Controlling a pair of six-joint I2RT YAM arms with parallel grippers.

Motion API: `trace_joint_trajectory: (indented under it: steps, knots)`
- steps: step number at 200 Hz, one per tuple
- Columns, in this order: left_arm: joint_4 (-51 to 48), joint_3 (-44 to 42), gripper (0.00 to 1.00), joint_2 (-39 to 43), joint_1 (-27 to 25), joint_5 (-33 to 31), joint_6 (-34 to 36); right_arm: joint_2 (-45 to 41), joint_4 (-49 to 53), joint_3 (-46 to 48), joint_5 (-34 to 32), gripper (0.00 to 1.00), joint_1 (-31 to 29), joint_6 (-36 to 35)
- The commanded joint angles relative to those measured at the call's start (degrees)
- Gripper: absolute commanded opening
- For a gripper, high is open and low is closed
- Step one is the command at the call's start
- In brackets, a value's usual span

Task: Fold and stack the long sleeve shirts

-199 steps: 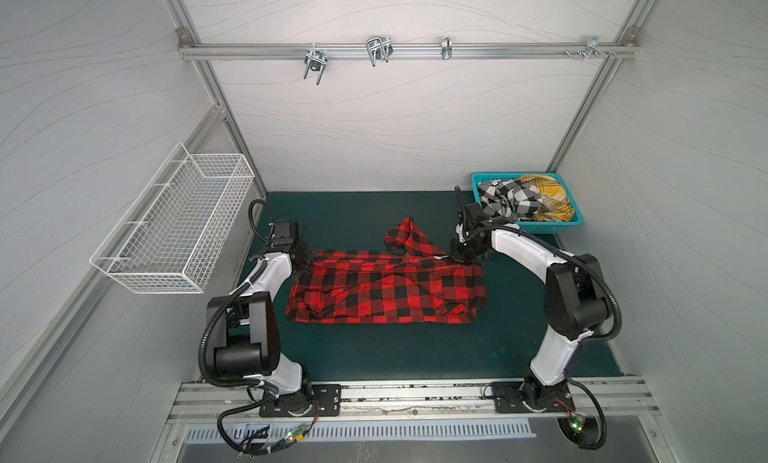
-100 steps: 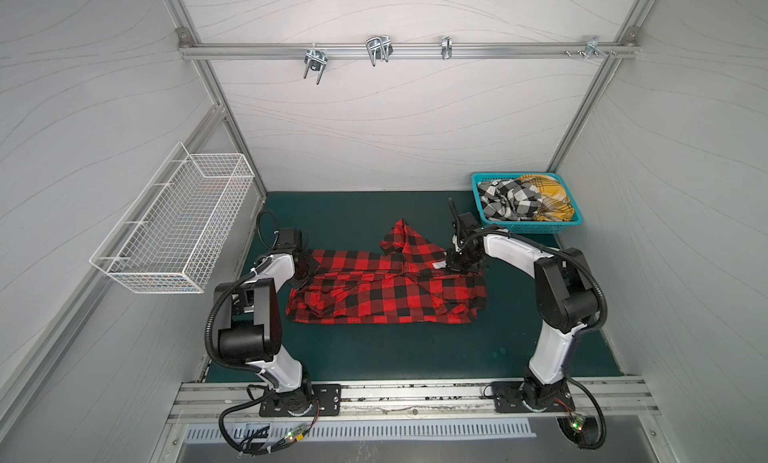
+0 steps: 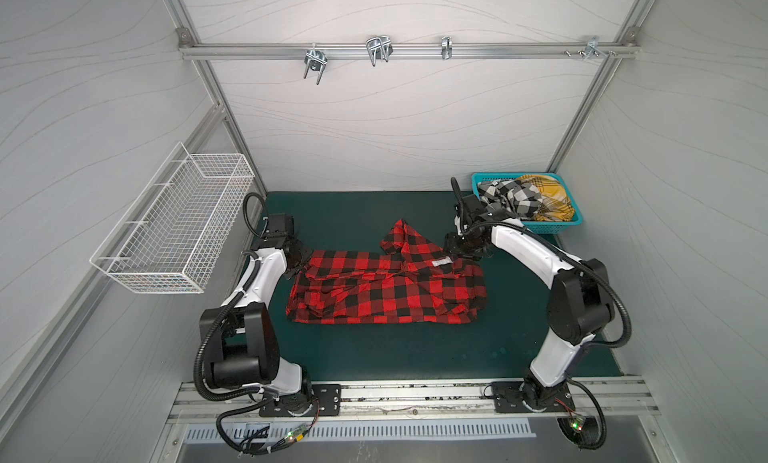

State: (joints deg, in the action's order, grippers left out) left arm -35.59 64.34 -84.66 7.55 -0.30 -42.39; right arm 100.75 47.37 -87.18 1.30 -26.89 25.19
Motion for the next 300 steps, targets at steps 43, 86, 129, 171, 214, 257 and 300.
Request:
trace_joint_trajectory:
  steps: [43, 86, 129, 171, 214, 257, 300]
  knots:
    - [-0.85, 2.08, 0.07, -10.25, -5.14, 3.47, -0.49, 13.48, 6.24, -19.99, 3.14, 0.68, -3.83, -8.46]
    - [1.00, -1.66, 0.00, -13.27, -5.16, 3.38, 0.63, 25.60, 6.80, -32.55, -0.44, 0.75, -4.68, -11.86]
    - [0.39, -3.14, 0.00, -14.36, -5.09, 1.98, 3.07, 35.12, 5.96, -39.67, 3.81, 0.77, -2.47, -11.81]
    - [0.70, -3.17, 0.00, -15.58, -5.09, 2.13, 3.56, 41.84, 3.93, -43.78, 6.76, 0.77, -2.56, -12.38]
    - [-0.11, -2.42, 0.00, -15.58, -5.09, 1.20, 4.80, 45.65, 2.00, -46.27, 10.68, 0.45, -1.87, -11.69]
    - [-0.05, -2.39, 0.00, -15.97, -5.00, 0.51, 4.98, 42.09, 2.51, -44.49, 8.93, 0.00, -1.87, -11.85]
    - [0.92, -3.23, 0.00, -15.90, -5.06, 0.73, 4.49, 24.02, -4.99, -26.16, 2.70, 0.00, -6.21, -11.54]
